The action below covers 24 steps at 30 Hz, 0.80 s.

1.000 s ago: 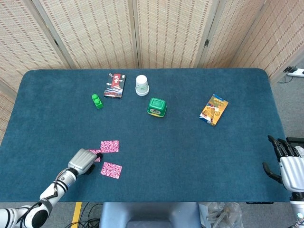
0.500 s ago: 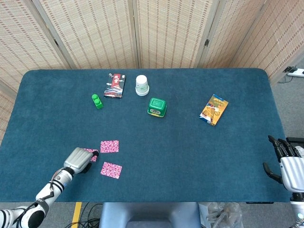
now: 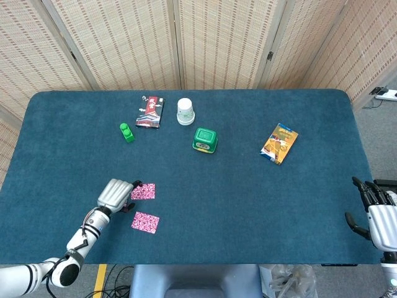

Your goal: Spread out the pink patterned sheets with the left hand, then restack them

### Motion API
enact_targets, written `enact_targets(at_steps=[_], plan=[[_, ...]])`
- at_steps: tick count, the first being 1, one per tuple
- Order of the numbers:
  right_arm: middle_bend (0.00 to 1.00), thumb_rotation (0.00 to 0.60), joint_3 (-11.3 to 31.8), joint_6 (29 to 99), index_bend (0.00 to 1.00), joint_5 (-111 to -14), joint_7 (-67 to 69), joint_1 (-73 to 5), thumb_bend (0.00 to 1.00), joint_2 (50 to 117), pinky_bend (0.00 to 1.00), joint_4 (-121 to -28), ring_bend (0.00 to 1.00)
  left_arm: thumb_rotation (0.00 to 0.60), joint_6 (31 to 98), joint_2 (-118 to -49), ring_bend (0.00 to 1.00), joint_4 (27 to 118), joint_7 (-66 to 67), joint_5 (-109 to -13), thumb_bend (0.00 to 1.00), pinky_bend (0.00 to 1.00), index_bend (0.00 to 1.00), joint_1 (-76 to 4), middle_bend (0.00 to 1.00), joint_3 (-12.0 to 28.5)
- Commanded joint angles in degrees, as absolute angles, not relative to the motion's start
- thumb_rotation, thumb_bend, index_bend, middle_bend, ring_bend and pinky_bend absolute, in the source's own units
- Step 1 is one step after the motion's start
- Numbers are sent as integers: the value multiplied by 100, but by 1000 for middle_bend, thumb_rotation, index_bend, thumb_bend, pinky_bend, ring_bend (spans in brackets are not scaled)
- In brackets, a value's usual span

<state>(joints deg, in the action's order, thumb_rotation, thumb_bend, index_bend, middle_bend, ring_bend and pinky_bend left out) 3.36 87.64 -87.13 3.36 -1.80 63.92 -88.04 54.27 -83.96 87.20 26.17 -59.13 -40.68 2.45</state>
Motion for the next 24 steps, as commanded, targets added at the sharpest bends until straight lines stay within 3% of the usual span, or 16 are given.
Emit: enact_targets(at_steps=[1,10,24], plan=[[220,600,336,8752,58,-8708,349,-184,385,6395,194,-8791,131,600,5349,-8630,931,8522,2854,-5580,323,1000,309,-4180,969,370],[220,600,344,8728,58,-8688,414,-192,385,6411,194,-8726,132,600,5354,-9008,932,8254,3338,-4922,323,1000,312,-4314,969,482],[220,600,362,8683,58,-8654,465,-212,385,6414,194,-8675,131,600,5398,-9194,932,8109,3453,-4698,324,1000,313,-4367,969,517]])
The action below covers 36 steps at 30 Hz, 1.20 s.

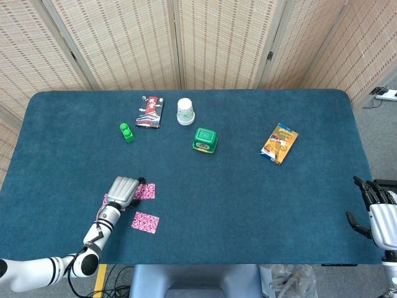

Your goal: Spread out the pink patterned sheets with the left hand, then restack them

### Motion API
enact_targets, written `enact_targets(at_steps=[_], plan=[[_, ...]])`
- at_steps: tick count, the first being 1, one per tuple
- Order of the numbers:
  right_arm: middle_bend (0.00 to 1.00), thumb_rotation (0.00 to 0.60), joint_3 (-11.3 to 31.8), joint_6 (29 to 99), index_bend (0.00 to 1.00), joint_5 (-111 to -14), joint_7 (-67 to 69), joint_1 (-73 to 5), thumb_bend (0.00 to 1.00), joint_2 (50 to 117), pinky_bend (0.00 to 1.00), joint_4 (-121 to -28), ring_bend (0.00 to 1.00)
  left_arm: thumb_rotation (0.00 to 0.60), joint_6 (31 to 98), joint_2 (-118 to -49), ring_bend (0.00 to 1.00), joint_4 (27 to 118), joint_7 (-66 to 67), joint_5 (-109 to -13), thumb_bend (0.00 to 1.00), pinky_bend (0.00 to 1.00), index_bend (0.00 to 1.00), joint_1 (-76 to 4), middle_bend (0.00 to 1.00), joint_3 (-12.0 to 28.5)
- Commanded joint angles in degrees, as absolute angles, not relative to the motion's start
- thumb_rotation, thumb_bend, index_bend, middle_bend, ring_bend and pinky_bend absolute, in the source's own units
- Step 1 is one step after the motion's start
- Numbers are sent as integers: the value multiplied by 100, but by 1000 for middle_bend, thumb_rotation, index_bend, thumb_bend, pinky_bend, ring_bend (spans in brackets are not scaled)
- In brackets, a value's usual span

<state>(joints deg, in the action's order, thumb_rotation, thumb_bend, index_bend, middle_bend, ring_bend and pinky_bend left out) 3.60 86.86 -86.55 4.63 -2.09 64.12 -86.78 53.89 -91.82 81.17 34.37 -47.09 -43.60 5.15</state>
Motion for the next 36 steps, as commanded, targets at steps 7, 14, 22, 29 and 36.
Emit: enact_targets(at_steps=[7,14,22,29,36], plan=[[225,600,367,8657,58,-8638,491,-224,385,6423,194,-8652,131,600,5358,-9226,932,8079,3494,-4626,324,1000,311,-4401,969,517],[227,600,363,8677,58,-8633,513,-207,385,6430,194,-8627,131,600,5348,-9228,932,8054,3421,-4673,323,1000,389,-4384,969,493],[227,600,362,8701,58,-8648,506,-199,386,6427,194,-8634,131,600,5421,-9138,932,8167,3319,-4842,323,1000,400,-4335,970,472],[227,600,355,8743,58,-8658,500,-173,385,6419,194,-8650,131,600,5552,-8866,932,8511,3232,-5181,323,1000,400,-4240,970,372],[227,600,351,8736,58,-8686,488,-184,386,6423,194,-8661,131,600,5749,-8519,932,9021,3136,-5602,323,1000,396,-4081,970,213]])
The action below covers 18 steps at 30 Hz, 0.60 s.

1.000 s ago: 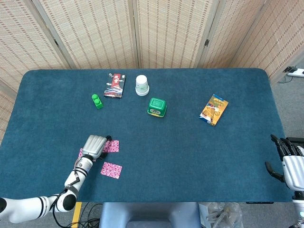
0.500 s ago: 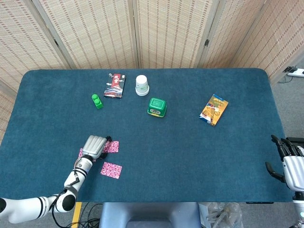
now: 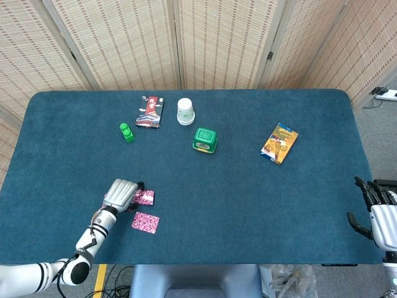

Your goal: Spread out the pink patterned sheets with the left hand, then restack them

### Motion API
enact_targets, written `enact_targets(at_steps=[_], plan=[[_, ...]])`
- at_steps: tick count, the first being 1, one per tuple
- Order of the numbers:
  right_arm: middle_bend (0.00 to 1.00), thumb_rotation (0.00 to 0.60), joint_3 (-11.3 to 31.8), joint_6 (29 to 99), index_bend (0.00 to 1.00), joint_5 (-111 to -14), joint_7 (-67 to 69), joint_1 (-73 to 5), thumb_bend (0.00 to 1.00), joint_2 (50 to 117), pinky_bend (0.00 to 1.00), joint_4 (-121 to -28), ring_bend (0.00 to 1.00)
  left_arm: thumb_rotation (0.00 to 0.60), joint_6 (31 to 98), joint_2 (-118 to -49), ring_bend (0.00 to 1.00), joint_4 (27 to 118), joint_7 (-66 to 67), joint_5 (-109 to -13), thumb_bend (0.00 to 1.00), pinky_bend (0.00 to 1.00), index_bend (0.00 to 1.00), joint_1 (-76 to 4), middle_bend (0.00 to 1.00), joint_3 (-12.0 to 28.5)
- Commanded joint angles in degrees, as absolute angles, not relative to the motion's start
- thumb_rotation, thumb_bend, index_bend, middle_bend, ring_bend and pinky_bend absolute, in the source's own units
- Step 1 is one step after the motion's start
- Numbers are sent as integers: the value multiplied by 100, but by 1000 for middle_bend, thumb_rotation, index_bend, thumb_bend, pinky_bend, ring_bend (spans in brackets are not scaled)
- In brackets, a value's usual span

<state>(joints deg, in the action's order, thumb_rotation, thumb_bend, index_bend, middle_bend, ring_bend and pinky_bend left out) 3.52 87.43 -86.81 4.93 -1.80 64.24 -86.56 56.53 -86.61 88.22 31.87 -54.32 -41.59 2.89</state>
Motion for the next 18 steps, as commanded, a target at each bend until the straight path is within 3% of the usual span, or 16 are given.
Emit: enact_targets(at_steps=[1,10,18], plan=[[227,600,352,8733,58,-8688,485,-188,385,6423,194,-8662,132,600,5771,-8466,932,9109,3114,-5661,323,1000,396,-4056,970,190],[227,600,350,8710,58,-8675,501,-194,386,6442,194,-8636,131,600,5951,-8083,932,9750,2985,-6334,324,1000,390,-3768,969,-216],[227,600,348,8731,58,-8699,498,-193,385,6438,194,-8644,132,600,5886,-8167,932,9825,3017,-6617,323,1000,384,-3650,970,-418]])
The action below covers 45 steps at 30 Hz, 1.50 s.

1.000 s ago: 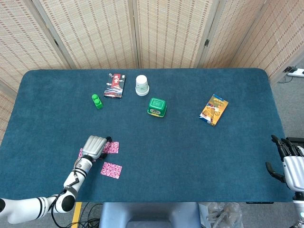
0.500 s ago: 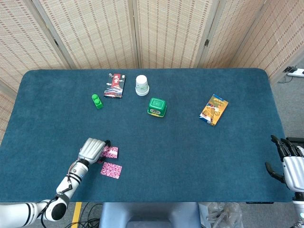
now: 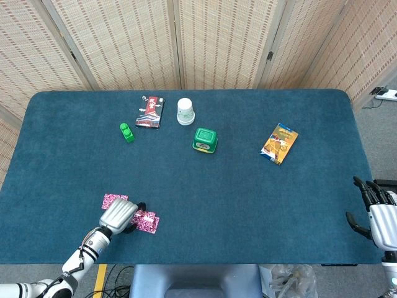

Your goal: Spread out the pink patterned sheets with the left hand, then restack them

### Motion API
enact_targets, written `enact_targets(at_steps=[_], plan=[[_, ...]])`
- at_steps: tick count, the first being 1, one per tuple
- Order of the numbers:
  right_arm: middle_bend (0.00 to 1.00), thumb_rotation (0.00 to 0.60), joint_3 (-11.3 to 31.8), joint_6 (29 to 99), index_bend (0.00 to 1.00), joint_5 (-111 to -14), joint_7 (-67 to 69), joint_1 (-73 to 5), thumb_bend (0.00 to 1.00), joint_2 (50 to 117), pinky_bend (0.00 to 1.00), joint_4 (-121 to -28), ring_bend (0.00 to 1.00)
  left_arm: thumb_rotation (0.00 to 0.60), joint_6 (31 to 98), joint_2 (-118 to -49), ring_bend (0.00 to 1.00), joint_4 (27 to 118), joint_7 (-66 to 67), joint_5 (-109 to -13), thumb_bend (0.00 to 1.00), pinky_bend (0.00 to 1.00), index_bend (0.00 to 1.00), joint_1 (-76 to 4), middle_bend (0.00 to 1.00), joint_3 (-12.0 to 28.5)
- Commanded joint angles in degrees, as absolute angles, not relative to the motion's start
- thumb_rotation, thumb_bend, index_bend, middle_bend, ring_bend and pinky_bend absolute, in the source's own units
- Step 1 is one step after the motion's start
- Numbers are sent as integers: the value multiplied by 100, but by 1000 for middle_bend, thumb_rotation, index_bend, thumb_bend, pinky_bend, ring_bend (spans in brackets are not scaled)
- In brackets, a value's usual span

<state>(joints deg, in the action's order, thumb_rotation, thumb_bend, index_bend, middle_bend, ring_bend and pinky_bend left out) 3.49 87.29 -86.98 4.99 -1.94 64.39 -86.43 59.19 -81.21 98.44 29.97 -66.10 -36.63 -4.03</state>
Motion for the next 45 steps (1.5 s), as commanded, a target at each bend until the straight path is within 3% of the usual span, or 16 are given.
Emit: enact_targets(at_steps=[1,17,45], plan=[[227,600,347,8731,58,-8696,499,-190,386,6439,194,-8644,132,600,5875,-8199,932,9811,3037,-6609,323,1000,382,-3643,970,-417],[227,600,335,8738,58,-8688,501,-169,385,6442,194,-8641,131,600,5867,-8484,932,9706,3461,-6374,323,1000,360,-3566,970,-382],[235,600,341,8717,58,-8691,496,-188,385,6458,194,-8638,132,600,5728,-8286,932,10007,3579,-6249,323,1000,285,-3588,970,-370]])
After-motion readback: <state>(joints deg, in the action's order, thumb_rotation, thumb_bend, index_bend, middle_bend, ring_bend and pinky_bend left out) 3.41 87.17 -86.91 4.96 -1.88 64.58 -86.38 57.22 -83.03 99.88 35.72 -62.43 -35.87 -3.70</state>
